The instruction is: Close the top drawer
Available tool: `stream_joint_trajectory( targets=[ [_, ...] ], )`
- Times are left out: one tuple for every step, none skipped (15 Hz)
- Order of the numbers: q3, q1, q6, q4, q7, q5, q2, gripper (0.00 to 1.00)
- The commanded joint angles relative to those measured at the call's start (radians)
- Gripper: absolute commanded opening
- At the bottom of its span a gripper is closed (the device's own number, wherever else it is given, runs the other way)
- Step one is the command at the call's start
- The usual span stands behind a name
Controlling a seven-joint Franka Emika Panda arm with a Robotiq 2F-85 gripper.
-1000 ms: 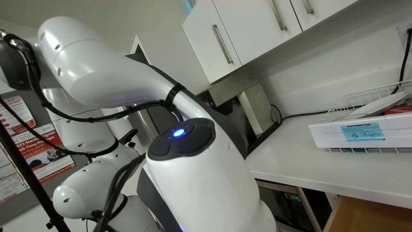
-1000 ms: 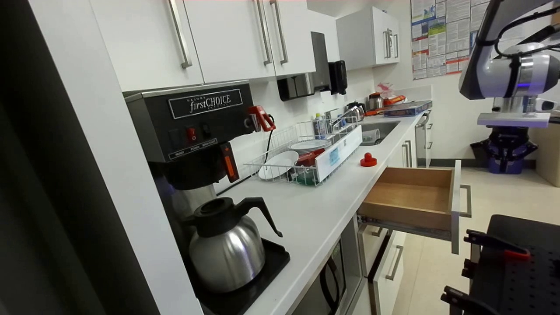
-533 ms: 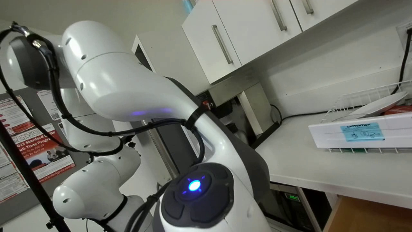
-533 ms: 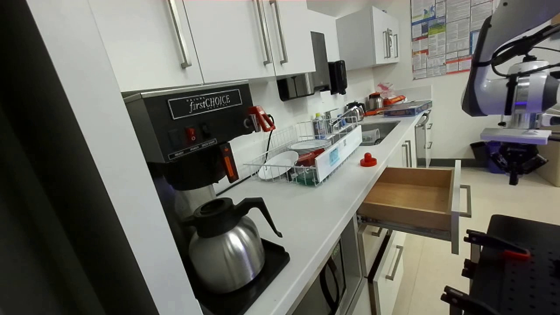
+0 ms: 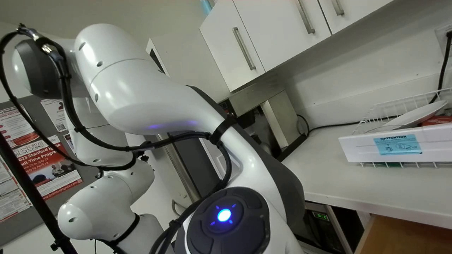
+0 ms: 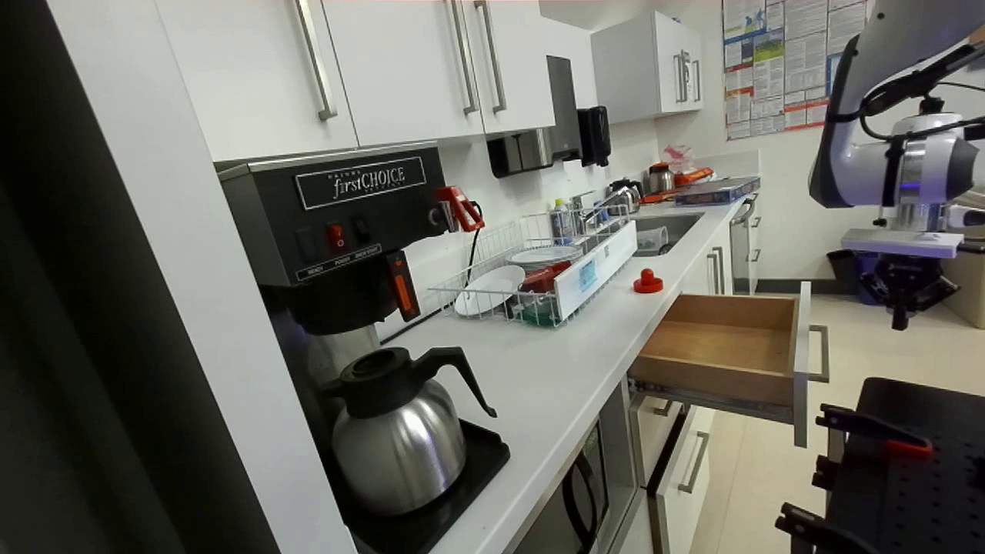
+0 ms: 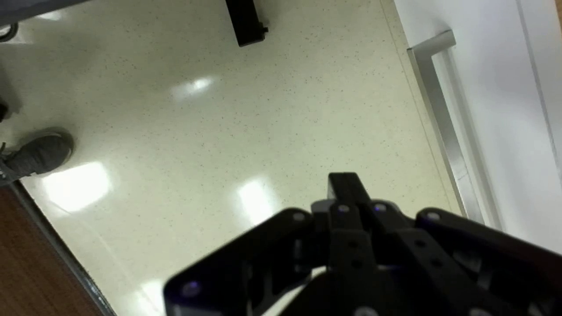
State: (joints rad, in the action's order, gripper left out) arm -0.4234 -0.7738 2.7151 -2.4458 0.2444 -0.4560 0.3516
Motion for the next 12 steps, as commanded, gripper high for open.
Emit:
stream_joint_trajectory(
  targets=[
    [0.009,-0.002,-0.052,0.031,0.043,-0.021,0.03,0.0],
    [0.017,-0.008,-0.075,0.042,0.056,-0.035,0.04,0.0],
    [0.024,-0.014,-0.099,0.052,0.063,-0.049,0.048,0.0],
    [0.033,-0.021,-0.123,0.064,0.069,-0.072,0.056,0.0],
    [0.047,-0.032,-0.149,0.079,0.065,-0.106,0.065,0.0],
    [0.067,-0.047,-0.171,0.094,0.054,-0.153,0.075,0.0],
    [0.082,-0.055,-0.188,0.108,0.046,-0.198,0.085,0.0],
    [0.099,-0.066,-0.205,0.126,0.035,-0.252,0.098,0.0],
    [0.11,-0.07,-0.212,0.14,0.03,-0.298,0.113,0.0],
    [0.115,-0.068,-0.222,0.155,0.029,-0.329,0.129,0.0],
    [0.116,-0.062,-0.228,0.168,0.035,-0.352,0.145,0.0],
    [0.118,-0.056,-0.23,0.179,0.037,-0.375,0.16,0.0]
  ],
)
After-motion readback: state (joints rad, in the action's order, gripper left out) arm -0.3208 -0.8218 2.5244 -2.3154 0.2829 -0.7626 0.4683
